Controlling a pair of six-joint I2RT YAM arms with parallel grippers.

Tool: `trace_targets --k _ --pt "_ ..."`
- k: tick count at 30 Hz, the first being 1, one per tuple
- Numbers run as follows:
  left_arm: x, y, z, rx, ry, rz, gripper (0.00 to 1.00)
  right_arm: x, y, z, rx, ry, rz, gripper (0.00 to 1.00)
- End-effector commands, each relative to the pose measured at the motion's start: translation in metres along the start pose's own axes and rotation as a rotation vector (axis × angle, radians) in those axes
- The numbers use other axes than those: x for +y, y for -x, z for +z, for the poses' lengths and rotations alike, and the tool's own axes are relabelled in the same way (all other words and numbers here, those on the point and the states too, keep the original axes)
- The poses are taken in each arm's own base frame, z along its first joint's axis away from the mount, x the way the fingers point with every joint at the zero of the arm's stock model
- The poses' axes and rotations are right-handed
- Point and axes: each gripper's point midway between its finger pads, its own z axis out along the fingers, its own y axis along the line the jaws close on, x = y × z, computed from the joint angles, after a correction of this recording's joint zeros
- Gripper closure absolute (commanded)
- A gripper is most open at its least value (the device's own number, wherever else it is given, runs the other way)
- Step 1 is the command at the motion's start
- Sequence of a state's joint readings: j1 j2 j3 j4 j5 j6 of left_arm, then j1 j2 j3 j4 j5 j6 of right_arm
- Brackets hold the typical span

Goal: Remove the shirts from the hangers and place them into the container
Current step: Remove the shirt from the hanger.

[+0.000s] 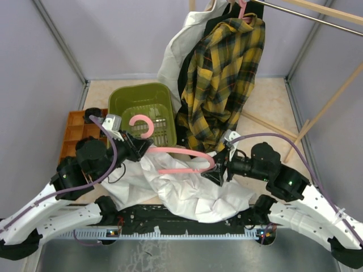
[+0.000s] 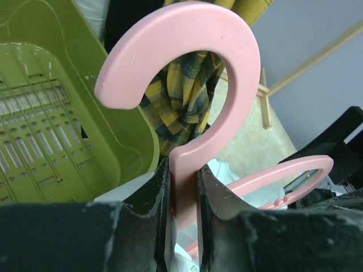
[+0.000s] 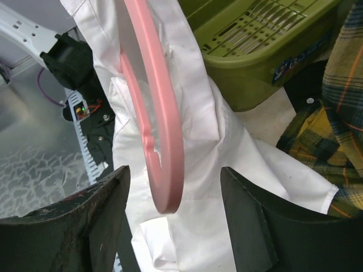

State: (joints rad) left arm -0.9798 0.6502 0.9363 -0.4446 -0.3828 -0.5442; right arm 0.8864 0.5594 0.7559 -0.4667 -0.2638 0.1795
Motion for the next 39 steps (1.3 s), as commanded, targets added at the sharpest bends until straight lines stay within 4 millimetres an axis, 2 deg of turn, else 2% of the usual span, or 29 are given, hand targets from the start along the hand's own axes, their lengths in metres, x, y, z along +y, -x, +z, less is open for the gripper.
trace_targets --k 1,5,8,12,16,18,20,22,25,27,30,35,39 --pt "-0.018 0.007 -0.004 -0.008 -0.097 0.022 1.0 0.021 0.03 -0.007 -0.079 0.117 -0.016 0.36" --pt "-0.022 0.006 -0.007 -0.002 -0.125 0.024 1.0 0.031 0.039 -0.012 -0.111 0.22 -0.006 0.47" --pt "-0.019 0.009 -0.01 -0.017 -0.118 0.012 1.0 0.028 0.034 -0.01 -0.094 0.231 0.021 0.65" --pt "-0.016 0.01 -0.012 -0.03 -0.106 0.003 1.0 0.039 0.034 -0.011 -0.116 0.298 0.048 0.88" --pt "-0.015 0.01 -0.012 -0.029 -0.103 0.004 1.0 0.045 0.043 -0.019 -0.189 0.32 0.05 1.0" --pt "-0.015 0.007 -0.011 -0.02 -0.106 0.009 0.89 0.045 0.046 -0.024 -0.213 0.299 0.055 1.0" --pt "-0.015 0.004 -0.008 -0.007 -0.103 0.014 0.72 0.042 0.047 -0.028 -0.216 0.268 0.069 1.0" --pt "-0.017 -0.002 -0.005 0.018 -0.112 0.023 0.51 0.038 0.045 -0.032 -0.205 0.224 0.089 1.0" --pt "-0.018 -0.014 -0.001 0.072 -0.113 0.051 0.32 0.032 0.041 -0.037 -0.191 0.167 0.12 1.0" --pt "-0.016 -0.024 0.001 0.119 -0.103 0.067 0.27 0.027 0.042 -0.042 -0.205 0.122 0.139 1.0" --pt "-0.015 -0.034 0.002 0.178 -0.098 0.098 0.25 0.016 0.045 -0.051 -0.226 0.033 0.165 1.0" --pt "-0.01 -0.038 -0.001 0.234 -0.066 0.146 0.23 -0.01 0.038 -0.061 -0.208 -0.147 0.201 1.0" --pt "0.004 -0.036 -0.005 0.257 0.011 0.177 0.23 -0.008 0.039 -0.064 -0.209 -0.144 0.201 1.0"
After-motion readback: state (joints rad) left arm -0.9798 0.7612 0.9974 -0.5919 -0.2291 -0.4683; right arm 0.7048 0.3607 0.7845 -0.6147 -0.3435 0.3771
